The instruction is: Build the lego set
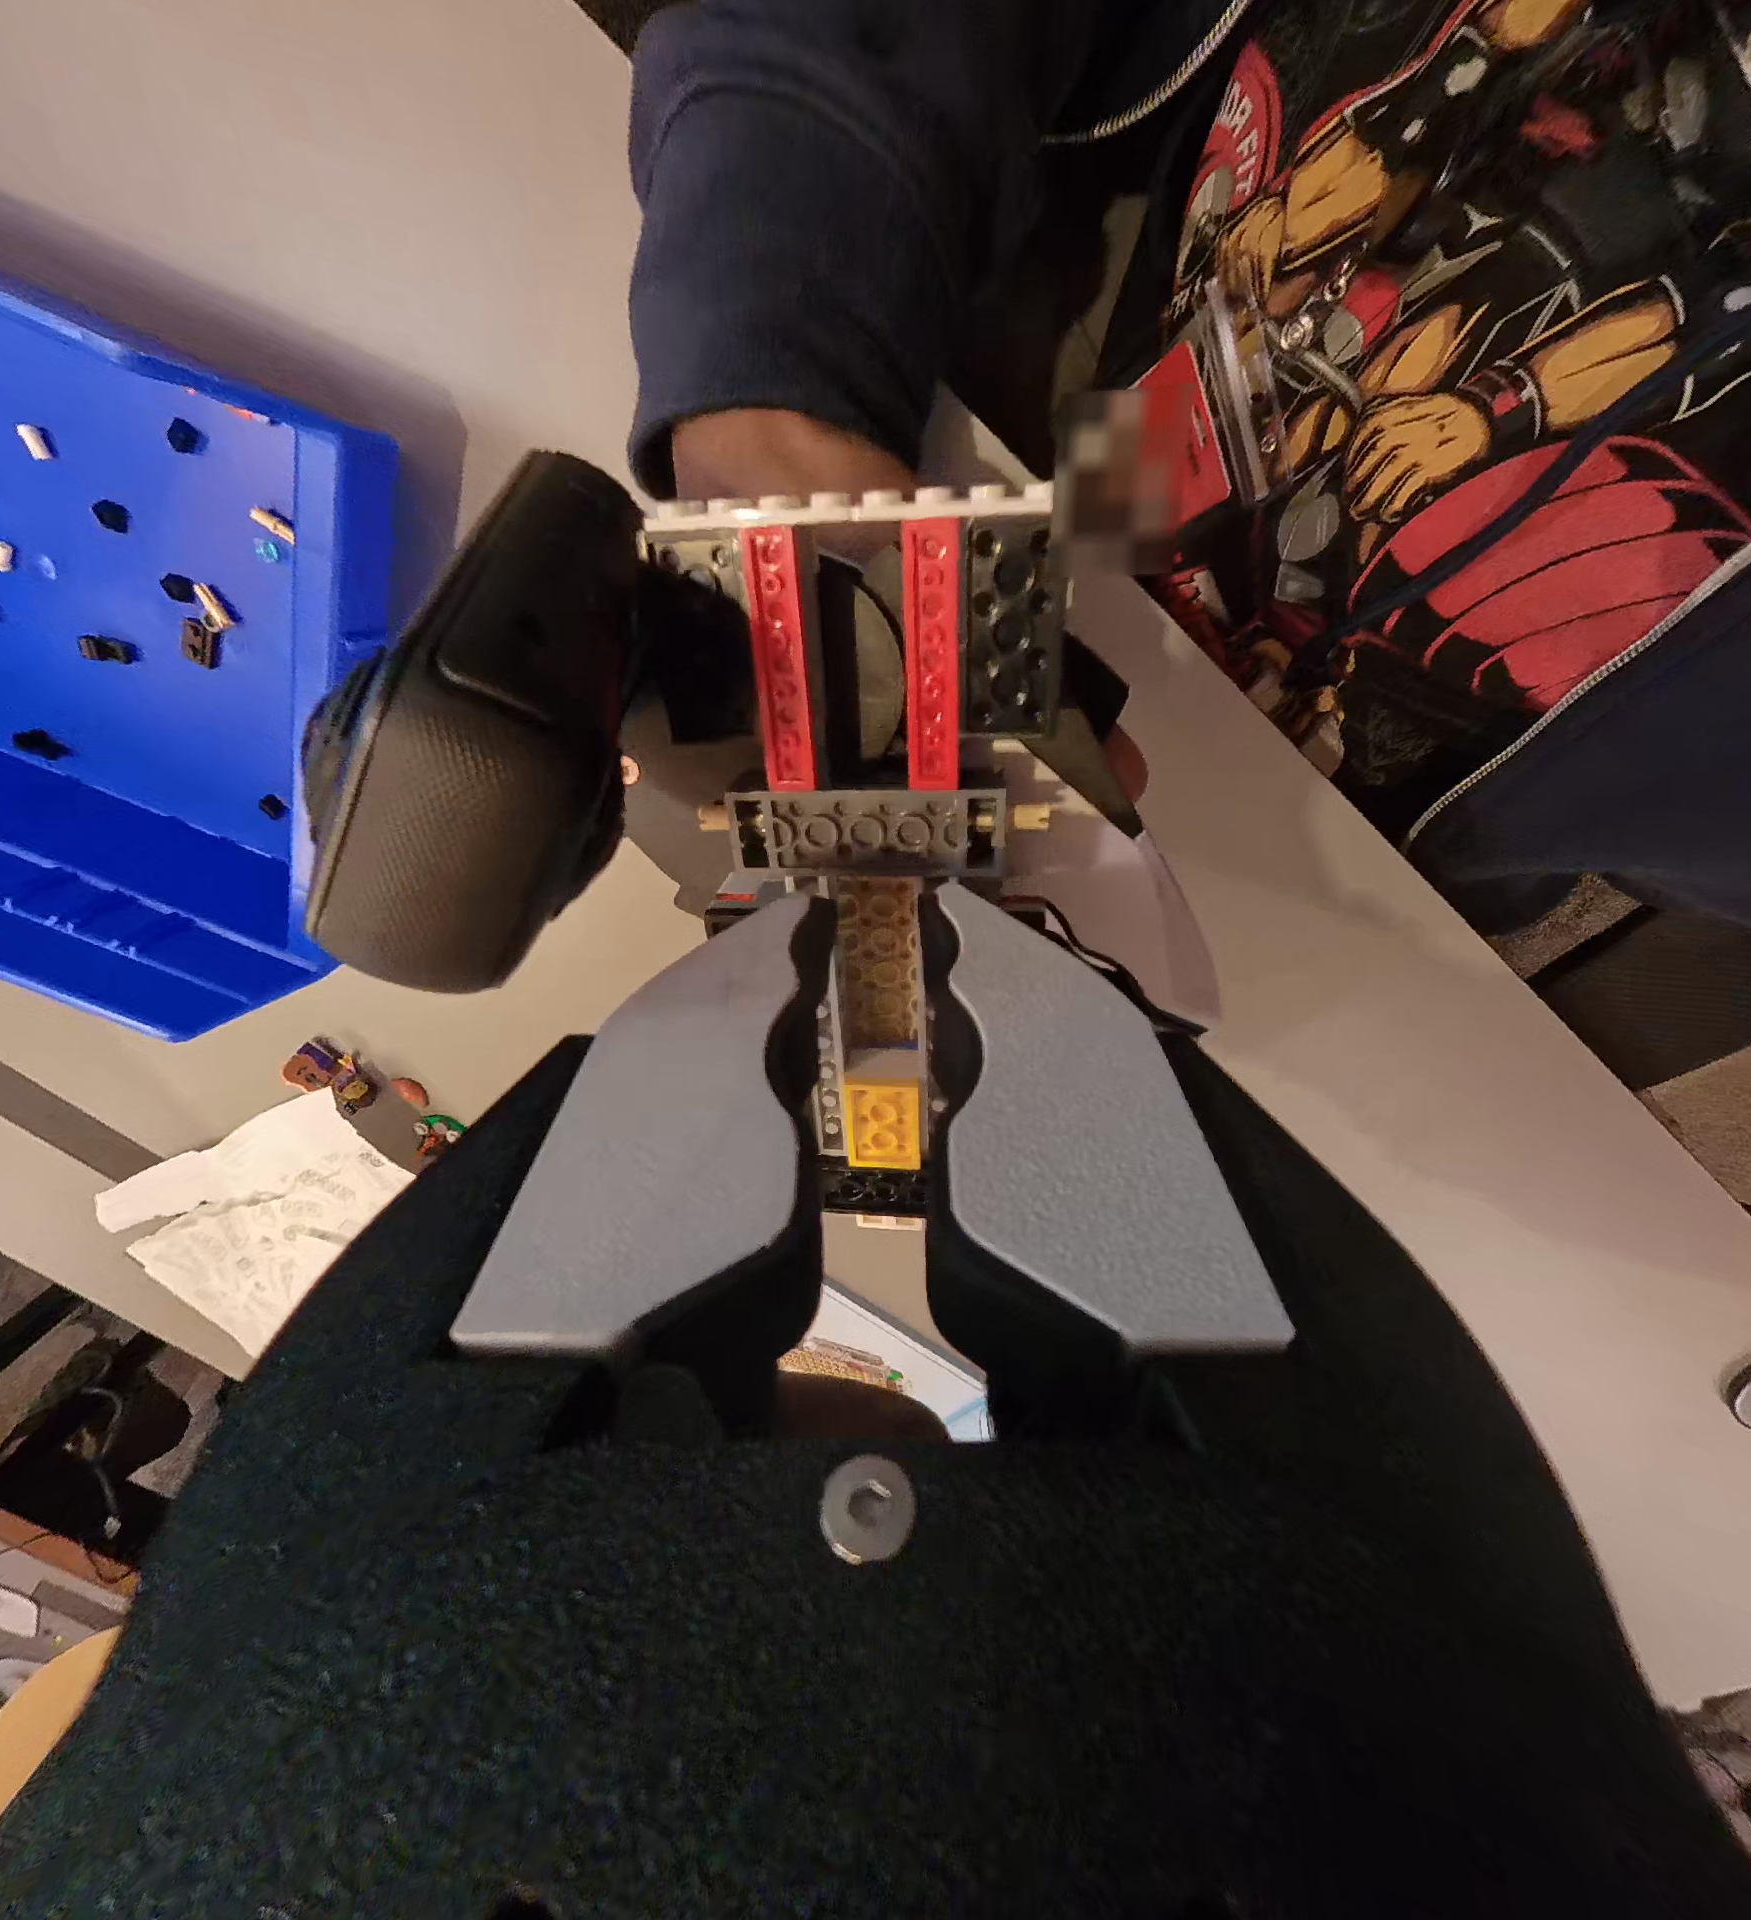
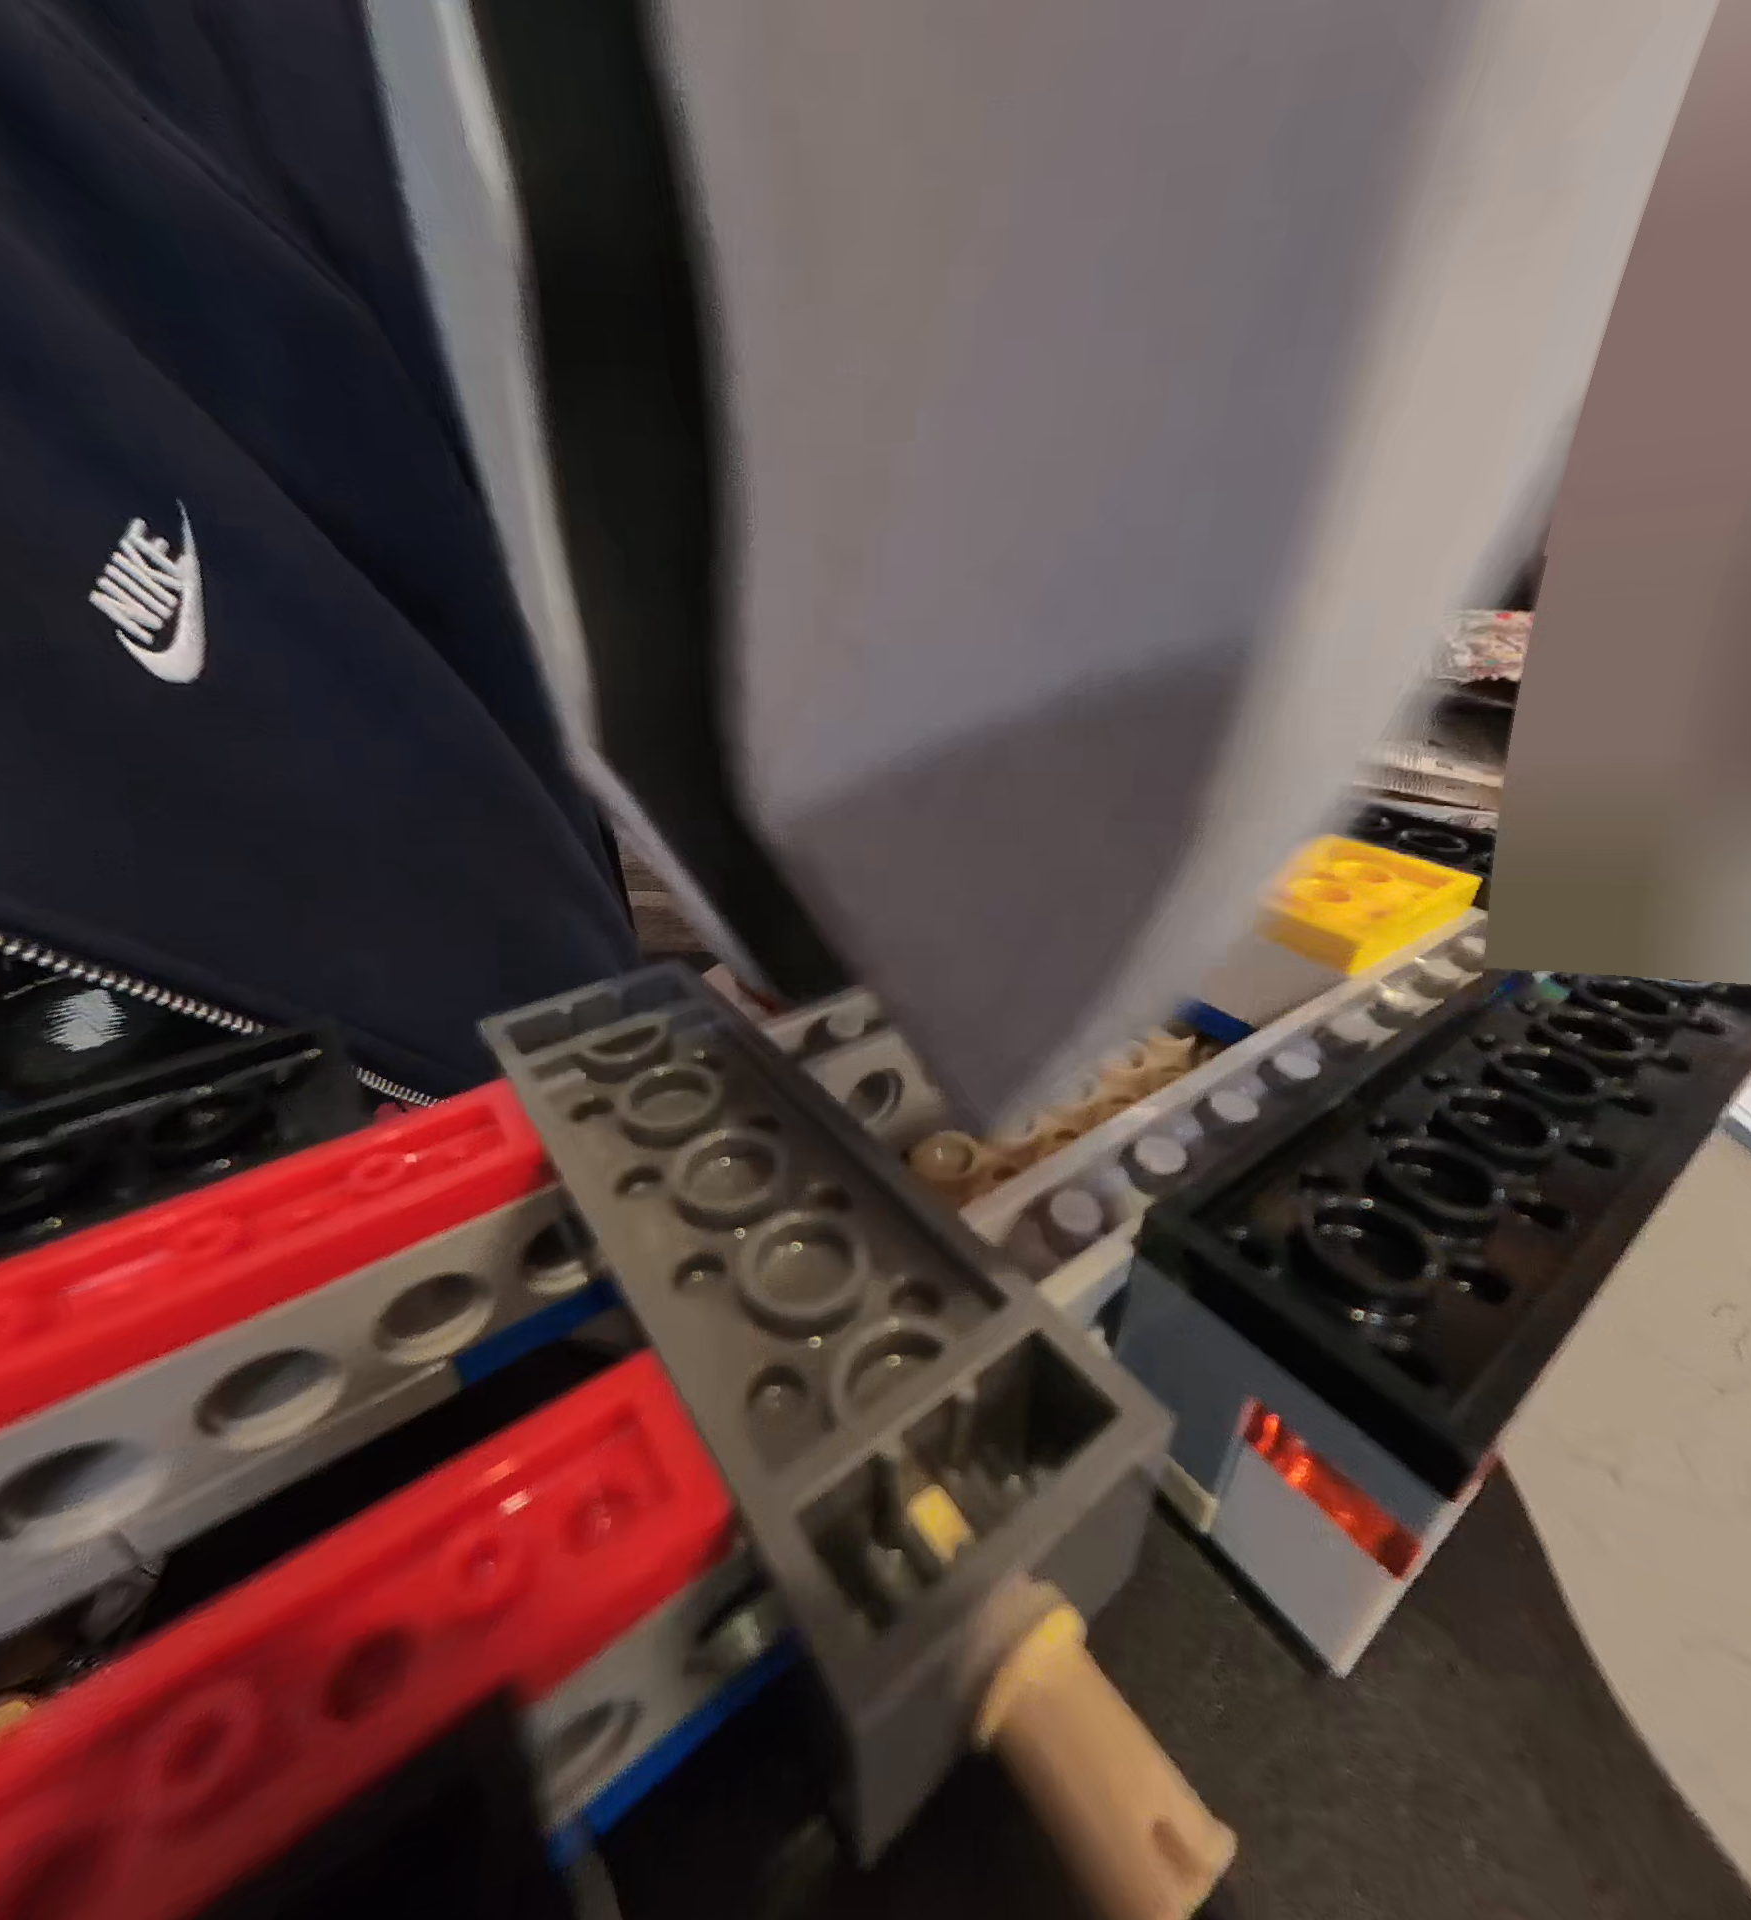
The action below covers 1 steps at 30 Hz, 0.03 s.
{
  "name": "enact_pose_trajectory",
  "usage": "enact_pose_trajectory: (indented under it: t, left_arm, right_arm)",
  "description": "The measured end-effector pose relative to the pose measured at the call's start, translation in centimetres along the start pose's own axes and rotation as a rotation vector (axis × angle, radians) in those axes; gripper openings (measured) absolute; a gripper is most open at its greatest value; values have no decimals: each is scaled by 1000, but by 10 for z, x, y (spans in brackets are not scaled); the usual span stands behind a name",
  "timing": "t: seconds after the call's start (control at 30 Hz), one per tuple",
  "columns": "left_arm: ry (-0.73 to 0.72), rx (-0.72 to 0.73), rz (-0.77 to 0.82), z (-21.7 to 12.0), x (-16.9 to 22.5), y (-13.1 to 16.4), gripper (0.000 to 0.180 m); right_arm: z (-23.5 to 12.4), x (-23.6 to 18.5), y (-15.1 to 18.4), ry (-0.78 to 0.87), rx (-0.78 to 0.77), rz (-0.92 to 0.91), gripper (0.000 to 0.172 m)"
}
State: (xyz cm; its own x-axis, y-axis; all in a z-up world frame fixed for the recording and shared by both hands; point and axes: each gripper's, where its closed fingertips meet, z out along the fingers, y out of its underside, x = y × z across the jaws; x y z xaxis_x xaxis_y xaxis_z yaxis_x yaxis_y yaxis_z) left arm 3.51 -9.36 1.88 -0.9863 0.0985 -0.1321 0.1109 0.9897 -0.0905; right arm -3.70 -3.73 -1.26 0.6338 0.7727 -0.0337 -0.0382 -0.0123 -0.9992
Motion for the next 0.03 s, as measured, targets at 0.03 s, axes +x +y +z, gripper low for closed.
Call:
enact_pose_trajectory:
  t: [0.03]
  left_arm:
    - [3,-11,0,2,-1,2,16]
  right_arm:
    - [0,-1,-1,-2,2,-6,92]
